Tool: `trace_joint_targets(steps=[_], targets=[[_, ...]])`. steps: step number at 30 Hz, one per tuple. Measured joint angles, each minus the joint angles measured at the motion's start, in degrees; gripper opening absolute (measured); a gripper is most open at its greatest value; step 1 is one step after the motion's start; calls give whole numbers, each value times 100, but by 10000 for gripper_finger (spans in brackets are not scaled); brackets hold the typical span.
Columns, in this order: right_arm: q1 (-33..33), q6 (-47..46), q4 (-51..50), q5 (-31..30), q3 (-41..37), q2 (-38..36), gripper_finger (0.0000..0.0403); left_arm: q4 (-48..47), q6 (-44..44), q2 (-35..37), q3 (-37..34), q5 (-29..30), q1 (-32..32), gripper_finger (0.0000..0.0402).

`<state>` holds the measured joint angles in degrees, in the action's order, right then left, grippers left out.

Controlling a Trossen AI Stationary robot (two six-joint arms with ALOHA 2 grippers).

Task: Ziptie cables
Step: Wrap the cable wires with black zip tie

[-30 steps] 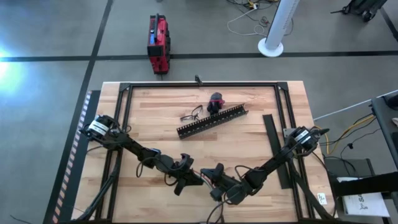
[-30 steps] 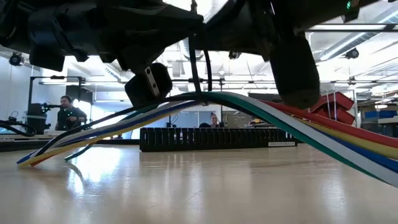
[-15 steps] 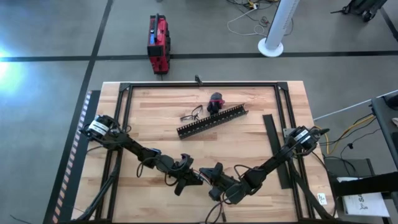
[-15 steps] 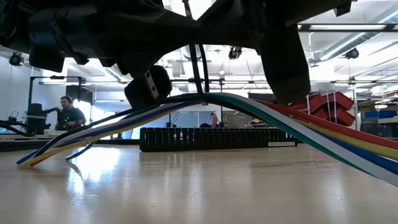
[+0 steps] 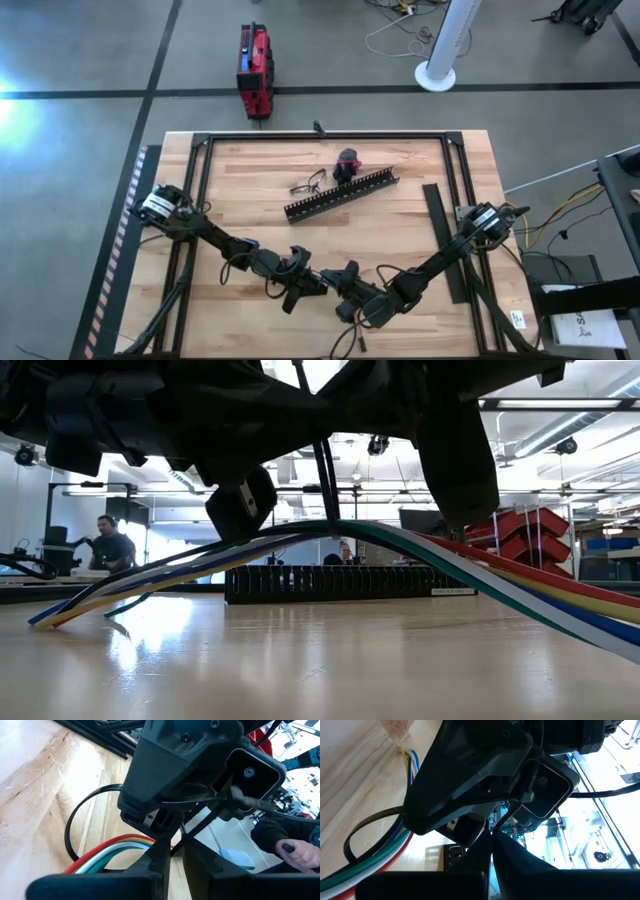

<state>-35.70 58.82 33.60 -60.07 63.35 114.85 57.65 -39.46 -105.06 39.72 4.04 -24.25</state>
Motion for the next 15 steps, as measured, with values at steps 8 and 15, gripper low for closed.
trace_joint_targets(steps=[8,15], targets=[[-1,-5,-25,0,-2,0,0,22,0,0,0,4,0,48],[-2,11,-34,0,-4,0,0,22,0,0,0,-1,0,34]])
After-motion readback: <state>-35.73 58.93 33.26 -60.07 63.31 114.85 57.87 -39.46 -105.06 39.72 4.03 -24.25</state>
